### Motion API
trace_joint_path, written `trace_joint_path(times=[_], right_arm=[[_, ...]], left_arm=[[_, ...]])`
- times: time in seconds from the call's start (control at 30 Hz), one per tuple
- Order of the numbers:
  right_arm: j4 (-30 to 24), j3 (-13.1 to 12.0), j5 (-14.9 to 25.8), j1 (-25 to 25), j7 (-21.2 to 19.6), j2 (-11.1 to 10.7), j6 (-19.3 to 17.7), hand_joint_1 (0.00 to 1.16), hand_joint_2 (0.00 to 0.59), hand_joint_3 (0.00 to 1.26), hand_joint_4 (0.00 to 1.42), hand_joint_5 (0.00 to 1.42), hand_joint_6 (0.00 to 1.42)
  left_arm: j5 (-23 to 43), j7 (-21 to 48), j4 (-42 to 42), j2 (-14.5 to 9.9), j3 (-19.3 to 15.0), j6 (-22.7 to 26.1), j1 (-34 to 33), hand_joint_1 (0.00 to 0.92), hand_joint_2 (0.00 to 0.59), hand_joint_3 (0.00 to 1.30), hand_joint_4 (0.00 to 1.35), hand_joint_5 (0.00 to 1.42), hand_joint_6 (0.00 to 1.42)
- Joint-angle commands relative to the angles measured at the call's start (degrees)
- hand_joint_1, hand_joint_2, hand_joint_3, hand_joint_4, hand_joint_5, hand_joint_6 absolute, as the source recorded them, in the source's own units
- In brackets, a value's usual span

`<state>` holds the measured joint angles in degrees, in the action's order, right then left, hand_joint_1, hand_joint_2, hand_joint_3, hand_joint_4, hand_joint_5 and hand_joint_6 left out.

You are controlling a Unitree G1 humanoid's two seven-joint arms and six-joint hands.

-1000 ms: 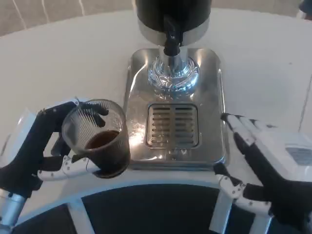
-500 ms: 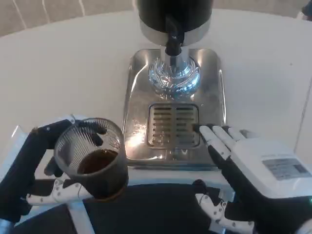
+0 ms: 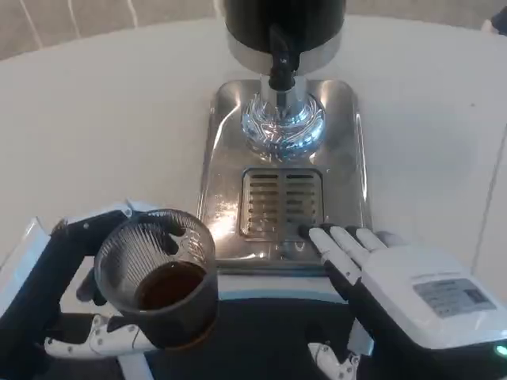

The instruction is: Grasp the cup under the faucet to collect the drink, then remove the cup.

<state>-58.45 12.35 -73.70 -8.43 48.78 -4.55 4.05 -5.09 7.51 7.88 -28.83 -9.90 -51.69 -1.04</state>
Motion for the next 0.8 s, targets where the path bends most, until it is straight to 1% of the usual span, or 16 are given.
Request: trace_joint_path(times=[0.03, 0.27, 0.5, 0.8], right_arm=[[-0.65, -0.05, 0.37, -0.88, 0.37, 0.51, -0.84, 0.42, 0.558, 0.0, 0.0, 0.0, 0.0], [-0.67, 0.04, 0.35, -1.08, 0.47, 0.73, -0.95, 0.43, 0.558, 0.0, 0.0, 0.0, 0.0], [-0.41, 0.78, -0.01, -2.14, -0.03, 1.43, -1.48, 0.43, 0.558, 0.0, 0.0, 0.0, 0.0], [-0.22, 0.53, -0.18, -2.04, 0.2, 2.16, -1.75, 0.43, 0.558, 0.0, 0.0, 0.0, 0.0]], left_arm=[[1.63, 0.53, -1.82, 0.69, -0.26, -0.07, 0.67, 0.646, 0.0, 0.93, 1.11, 1.33, 1.42], [1.67, 1.02, -1.96, 0.98, -0.49, 0.21, 0.63, 0.647, 0.0, 0.93, 1.11, 1.33, 1.42], [1.8, 1.33, -1.7, 0.87, -0.52, 0.36, 0.57, 0.644, 0.0, 0.93, 1.11, 1.33, 1.42], [1.81, 1.65, -1.49, 1.1, -0.37, 0.58, 0.26, 0.643, 0.0, 0.93, 1.11, 1.32, 1.42]])
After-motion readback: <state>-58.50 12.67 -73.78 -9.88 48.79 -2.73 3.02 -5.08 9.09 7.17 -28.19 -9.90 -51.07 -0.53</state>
